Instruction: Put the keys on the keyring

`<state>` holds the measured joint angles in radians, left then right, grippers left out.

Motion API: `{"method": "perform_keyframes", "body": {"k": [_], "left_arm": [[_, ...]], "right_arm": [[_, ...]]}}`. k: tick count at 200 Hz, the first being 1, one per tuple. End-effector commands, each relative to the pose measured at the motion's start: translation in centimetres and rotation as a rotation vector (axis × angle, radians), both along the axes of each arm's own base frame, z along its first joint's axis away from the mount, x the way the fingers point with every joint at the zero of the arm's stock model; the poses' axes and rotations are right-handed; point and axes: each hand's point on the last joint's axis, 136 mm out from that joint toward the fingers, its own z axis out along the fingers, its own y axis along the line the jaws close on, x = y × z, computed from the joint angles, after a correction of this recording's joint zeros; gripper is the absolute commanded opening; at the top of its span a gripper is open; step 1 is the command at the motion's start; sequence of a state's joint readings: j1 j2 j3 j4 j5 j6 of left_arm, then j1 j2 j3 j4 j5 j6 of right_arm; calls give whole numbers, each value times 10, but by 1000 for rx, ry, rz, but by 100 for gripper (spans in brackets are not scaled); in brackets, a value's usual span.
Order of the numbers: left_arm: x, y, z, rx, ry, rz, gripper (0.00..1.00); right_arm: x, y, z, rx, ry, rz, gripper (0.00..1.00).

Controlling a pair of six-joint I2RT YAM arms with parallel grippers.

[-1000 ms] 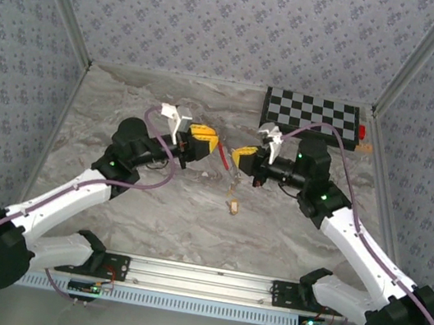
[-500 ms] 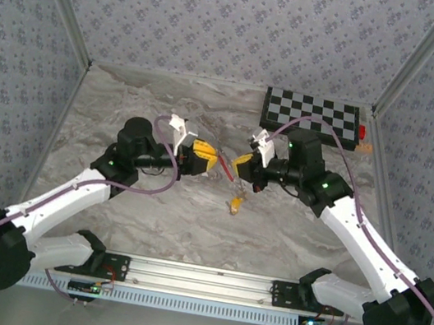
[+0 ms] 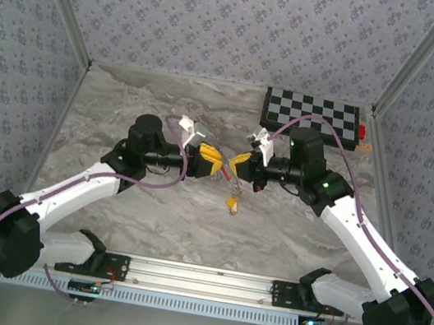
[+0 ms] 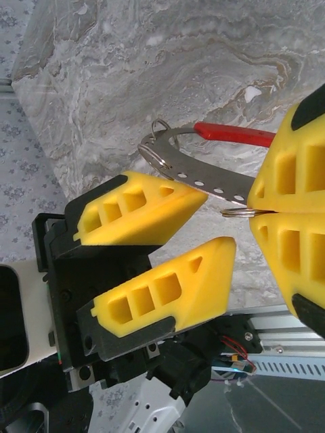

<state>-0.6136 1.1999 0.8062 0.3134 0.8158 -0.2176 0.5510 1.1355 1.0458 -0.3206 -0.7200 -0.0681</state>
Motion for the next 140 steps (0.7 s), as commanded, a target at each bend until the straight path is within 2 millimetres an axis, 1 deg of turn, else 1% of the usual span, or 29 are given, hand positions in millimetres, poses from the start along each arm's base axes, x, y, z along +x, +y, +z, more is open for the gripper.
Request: {"method": "perform_keyframes", "body": {"k": [1, 40, 69, 93, 97, 107, 110, 140], "left_arm": [[-7, -7, 24, -47, -49, -52, 30], [-11, -12, 29, -49, -59, -79, 30], [-12, -15, 28, -40, -57, -87, 26], [-13, -18, 29, -38, -60, -95, 20], [-13, -19, 28, -36, -59, -96, 16], [-13, -19, 28, -32, -60, -100, 2], [-14, -20, 28, -31, -59, -101, 0], [-12, -19, 30, -32, -69, -85, 0]], "right_arm": [[-1, 3, 4, 30, 3, 21, 0], [-2, 3, 2, 31, 7, 23, 0], [-4, 4, 3, 35, 8, 33, 0], [-5, 4, 3, 36, 8, 36, 0], [-5, 4, 3, 35, 10, 35, 0], [-5, 4, 2, 34, 8, 33, 0], [-5, 4, 2, 34, 8, 33, 0], [-2, 1, 2, 33, 0, 6, 0]]}}
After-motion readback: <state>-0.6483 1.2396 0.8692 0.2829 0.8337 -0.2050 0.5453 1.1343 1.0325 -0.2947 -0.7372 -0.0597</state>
